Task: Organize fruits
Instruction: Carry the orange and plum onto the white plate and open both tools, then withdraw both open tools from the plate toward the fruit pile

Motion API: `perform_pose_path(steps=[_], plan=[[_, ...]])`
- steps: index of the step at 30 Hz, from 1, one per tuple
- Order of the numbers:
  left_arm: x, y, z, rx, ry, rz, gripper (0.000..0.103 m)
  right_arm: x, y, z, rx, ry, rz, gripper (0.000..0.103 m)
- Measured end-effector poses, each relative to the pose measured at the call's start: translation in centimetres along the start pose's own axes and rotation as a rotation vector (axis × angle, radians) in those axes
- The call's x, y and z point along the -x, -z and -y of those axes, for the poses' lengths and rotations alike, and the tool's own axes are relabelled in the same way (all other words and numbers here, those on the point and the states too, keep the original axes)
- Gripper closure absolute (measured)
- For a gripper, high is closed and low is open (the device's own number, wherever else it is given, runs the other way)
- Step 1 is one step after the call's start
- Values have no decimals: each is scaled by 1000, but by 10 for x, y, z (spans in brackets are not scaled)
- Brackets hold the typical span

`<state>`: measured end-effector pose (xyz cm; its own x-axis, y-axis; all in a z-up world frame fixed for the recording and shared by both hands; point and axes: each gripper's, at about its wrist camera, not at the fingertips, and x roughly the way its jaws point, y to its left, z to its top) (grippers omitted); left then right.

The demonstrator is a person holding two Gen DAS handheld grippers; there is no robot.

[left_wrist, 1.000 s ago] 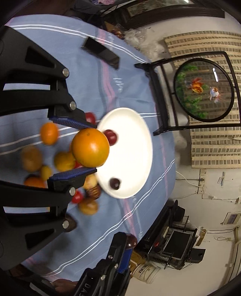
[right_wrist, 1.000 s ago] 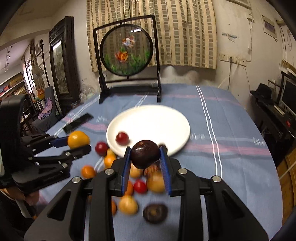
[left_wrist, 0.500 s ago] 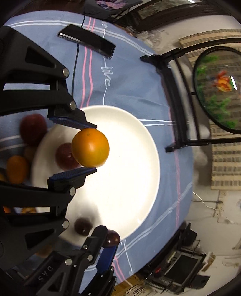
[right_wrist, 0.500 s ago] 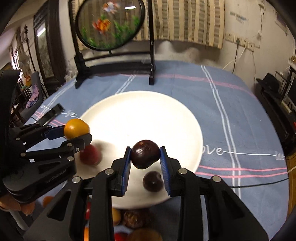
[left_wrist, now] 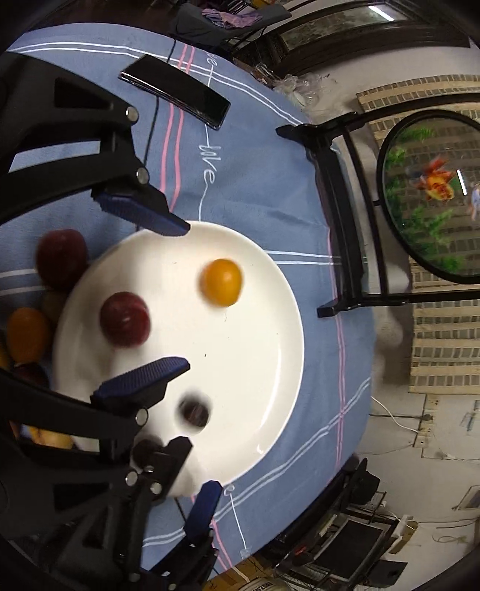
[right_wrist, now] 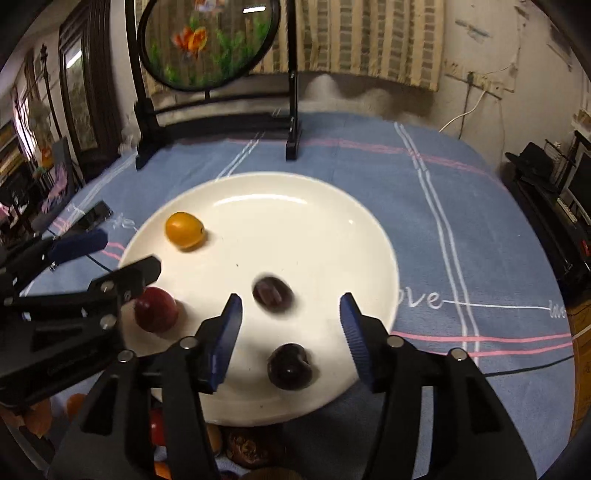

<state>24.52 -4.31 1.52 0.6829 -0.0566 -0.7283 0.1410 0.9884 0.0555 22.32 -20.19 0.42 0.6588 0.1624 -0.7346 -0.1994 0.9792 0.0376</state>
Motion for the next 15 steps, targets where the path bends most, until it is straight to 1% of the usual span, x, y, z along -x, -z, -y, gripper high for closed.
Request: perform_pose_path(steps=[2, 4, 6, 8, 12, 15], plan=[[13, 5, 1, -12, -2, 15, 29, 9, 3, 2, -17, -9, 8, 47], [27, 10, 2, -27, -8, 36, 22, 22, 10, 3, -29, -21, 18, 45], [40, 16, 1, -40, -17, 54, 19, 35, 18, 4, -36, -26, 31, 44], [56, 25, 0, -46, -15, 73, 18, 51, 29, 6, -49, -32, 45, 43], [81, 43, -4, -41, 7, 86, 15, 78, 53, 9, -71, -24, 66, 43], [98, 64, -8, -26, 22, 92, 14, 96, 76, 7, -71, -6, 76, 42]])
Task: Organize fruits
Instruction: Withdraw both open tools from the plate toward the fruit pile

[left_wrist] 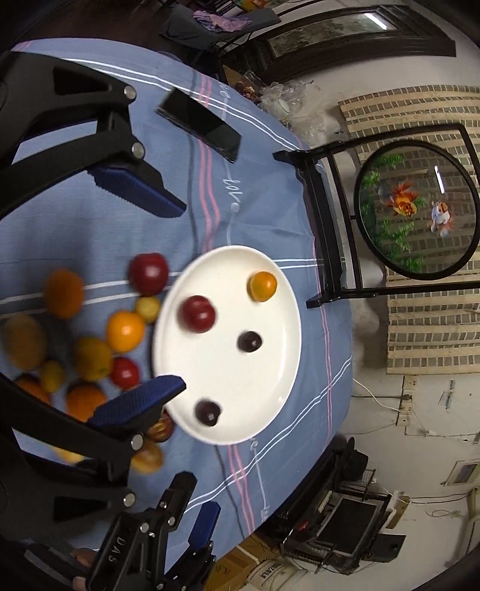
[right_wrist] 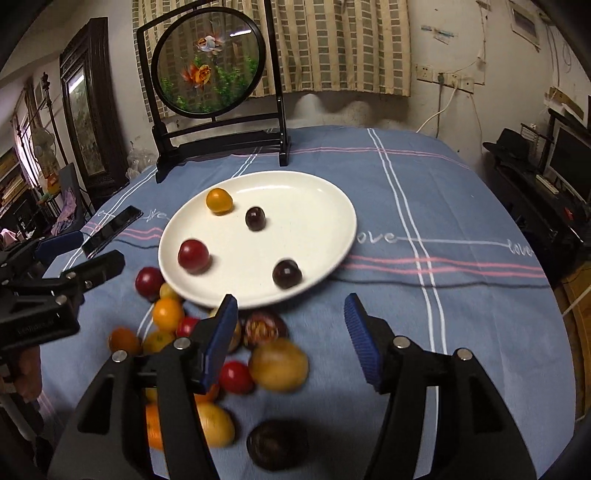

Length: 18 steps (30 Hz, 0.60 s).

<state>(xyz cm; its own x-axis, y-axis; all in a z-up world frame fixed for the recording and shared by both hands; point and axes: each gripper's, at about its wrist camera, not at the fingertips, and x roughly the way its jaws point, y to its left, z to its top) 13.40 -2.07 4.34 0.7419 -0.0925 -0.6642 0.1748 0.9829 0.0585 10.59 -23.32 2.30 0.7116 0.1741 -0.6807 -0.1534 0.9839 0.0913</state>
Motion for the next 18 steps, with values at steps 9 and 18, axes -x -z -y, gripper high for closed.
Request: perform_pose_path(steps=[9, 18], plan=[[26, 57, 2, 23, 26, -46, 14, 31, 57, -3, -23, -1, -21, 42], [35, 101, 1, 30, 43, -92, 14, 42, 95, -3, -32, -9, -60, 42]])
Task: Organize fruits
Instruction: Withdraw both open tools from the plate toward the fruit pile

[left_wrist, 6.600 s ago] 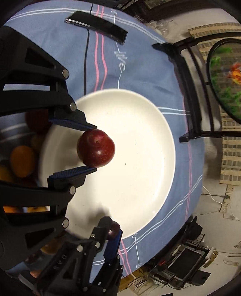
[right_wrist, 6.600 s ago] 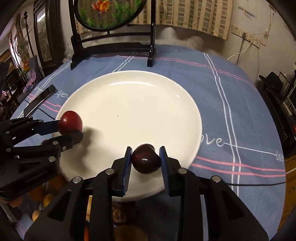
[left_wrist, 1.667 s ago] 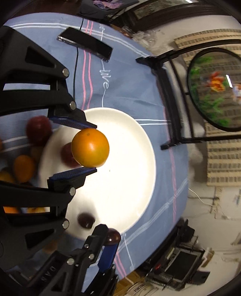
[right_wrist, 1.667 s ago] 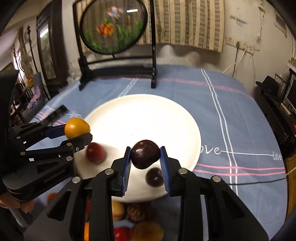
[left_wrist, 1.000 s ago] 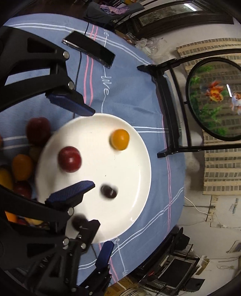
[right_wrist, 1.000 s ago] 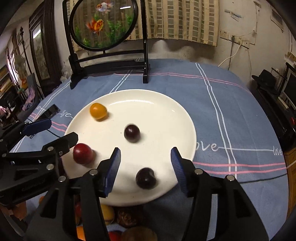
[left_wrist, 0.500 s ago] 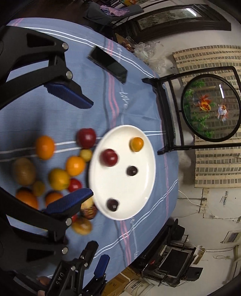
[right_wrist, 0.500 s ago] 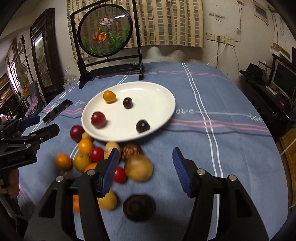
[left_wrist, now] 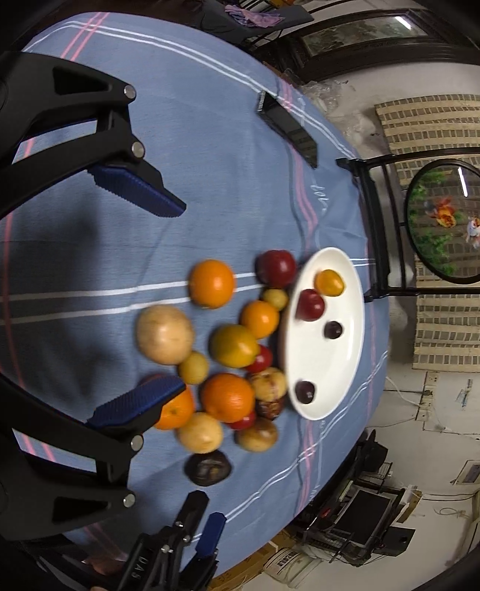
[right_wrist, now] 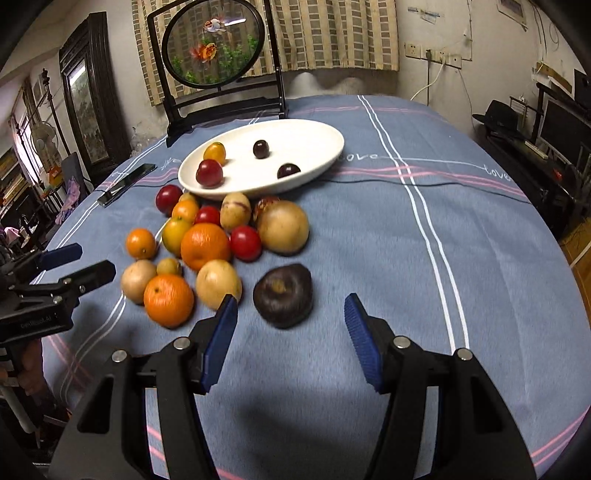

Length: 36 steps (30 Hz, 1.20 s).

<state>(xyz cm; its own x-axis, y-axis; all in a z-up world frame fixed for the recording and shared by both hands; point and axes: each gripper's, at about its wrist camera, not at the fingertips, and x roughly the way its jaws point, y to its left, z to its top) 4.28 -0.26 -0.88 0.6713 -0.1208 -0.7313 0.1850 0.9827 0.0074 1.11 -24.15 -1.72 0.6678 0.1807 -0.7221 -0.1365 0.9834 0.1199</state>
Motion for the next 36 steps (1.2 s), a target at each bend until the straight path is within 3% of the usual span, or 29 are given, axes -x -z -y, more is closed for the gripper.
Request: perform_pose_path(steps=[20, 27, 29, 31, 32, 36], plan=[[-34, 15, 11, -54, 21, -94, 15, -3, 9, 5, -12, -17, -26, 42], [-48, 13, 15, -48, 25, -143, 25, -3, 10, 5, -8, -13, -32, 42], [-48, 11, 16, -49, 46, -138, 34, -3, 10, 4, -6, -11, -34, 42], [-48, 11, 19, -66, 61, -121, 55, -4, 9, 3, -3, -6, -39, 42], [-47, 10, 22, -82, 69, -113, 59, -5, 9, 2, -3, -1, -43, 42], [-44, 12, 22, -78, 60, -111, 59, -11, 9, -3, 8, 11, -62, 42]])
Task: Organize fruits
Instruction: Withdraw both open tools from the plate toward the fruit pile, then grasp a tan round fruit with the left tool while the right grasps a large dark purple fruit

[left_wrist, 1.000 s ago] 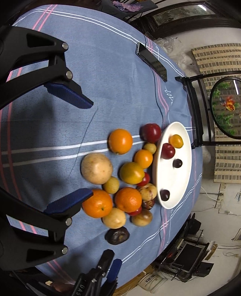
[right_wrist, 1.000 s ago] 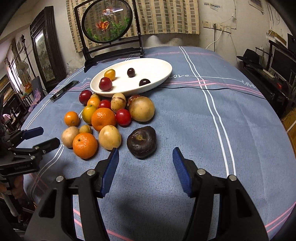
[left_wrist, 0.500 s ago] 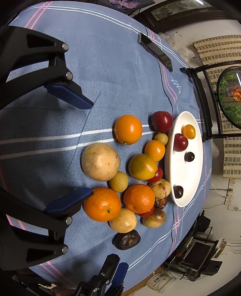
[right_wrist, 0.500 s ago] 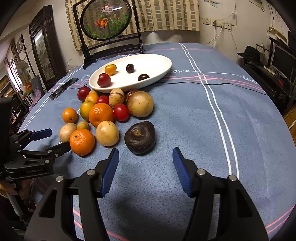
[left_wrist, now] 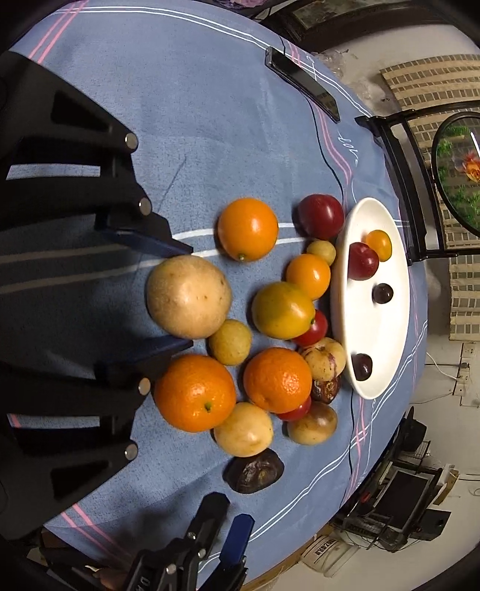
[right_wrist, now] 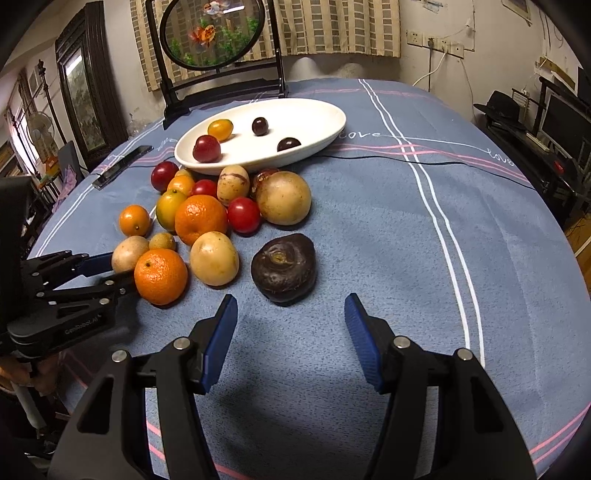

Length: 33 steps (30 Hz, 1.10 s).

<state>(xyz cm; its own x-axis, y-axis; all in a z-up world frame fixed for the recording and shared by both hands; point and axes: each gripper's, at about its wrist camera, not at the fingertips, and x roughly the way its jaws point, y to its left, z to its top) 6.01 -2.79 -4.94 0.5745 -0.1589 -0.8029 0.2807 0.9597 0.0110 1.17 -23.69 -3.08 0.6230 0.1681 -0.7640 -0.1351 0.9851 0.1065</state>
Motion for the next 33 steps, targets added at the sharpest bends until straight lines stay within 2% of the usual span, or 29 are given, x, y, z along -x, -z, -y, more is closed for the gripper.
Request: perform_pose_path(steps=[8, 17, 18, 19, 20, 25, 33], plan=[[4, 5, -7, 22, 17, 2, 59, -26, -11, -5, 11, 72, -86, 42], [4, 7, -8, 27, 19, 12, 59, -41, -26, -15, 40, 92, -83, 43], [4, 7, -8, 27, 19, 11, 59, -42, -27, -17, 47, 95, -78, 45], [4, 7, -8, 27, 19, 11, 59, -43, -28, -18, 52, 91, -79, 56], [4, 7, -8, 27, 19, 12, 59, -43, -29, -19, 53, 91, -78, 58], [4, 7, -9, 36, 29, 10, 59, -39, -25, -19, 53, 88, -62, 58], [14, 8, -15, 75, 33, 15, 59, -10, -9, -1, 9, 78, -10, 58]])
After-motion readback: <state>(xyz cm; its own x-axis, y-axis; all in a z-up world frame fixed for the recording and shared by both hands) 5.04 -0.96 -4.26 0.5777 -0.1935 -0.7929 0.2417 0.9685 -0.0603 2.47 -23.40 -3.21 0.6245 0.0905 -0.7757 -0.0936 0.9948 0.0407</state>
